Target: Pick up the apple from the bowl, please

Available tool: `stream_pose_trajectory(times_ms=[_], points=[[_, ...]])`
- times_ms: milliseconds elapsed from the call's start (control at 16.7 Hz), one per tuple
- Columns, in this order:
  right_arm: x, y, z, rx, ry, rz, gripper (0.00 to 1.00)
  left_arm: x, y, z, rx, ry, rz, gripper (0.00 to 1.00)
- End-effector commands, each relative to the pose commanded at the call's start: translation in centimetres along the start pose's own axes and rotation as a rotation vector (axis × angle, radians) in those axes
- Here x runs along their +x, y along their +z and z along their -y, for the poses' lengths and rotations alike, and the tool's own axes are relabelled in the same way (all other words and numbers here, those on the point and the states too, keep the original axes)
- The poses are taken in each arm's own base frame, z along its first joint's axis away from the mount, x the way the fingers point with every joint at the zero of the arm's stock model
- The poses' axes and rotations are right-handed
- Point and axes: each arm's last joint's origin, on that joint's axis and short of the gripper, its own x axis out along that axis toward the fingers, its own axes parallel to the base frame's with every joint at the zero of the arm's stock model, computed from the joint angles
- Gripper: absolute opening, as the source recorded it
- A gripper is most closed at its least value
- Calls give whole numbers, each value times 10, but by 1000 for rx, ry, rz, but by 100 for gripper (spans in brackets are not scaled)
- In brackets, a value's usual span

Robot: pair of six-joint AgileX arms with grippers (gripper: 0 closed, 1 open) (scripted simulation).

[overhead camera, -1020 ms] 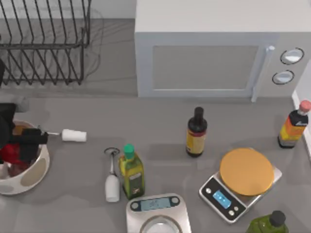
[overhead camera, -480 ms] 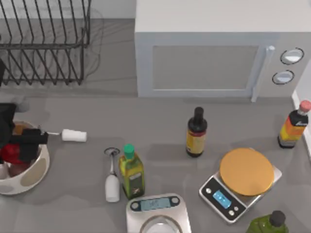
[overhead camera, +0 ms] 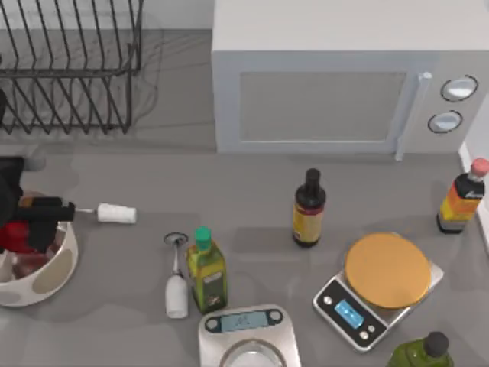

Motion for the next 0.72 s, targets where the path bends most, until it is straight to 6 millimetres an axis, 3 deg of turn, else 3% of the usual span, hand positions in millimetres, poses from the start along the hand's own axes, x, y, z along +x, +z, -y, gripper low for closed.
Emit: stream_pose_trajectory(times_ms=[240,480,720], points=[[0,0,0,0,0,0,100,-40,23,0,0,0,-13,0],[0,0,0,0,0,0,100,-121,40,0,0,-1,-27,0],[0,0,0,0,0,0,100,-201,28,1,0,0,-19,0]])
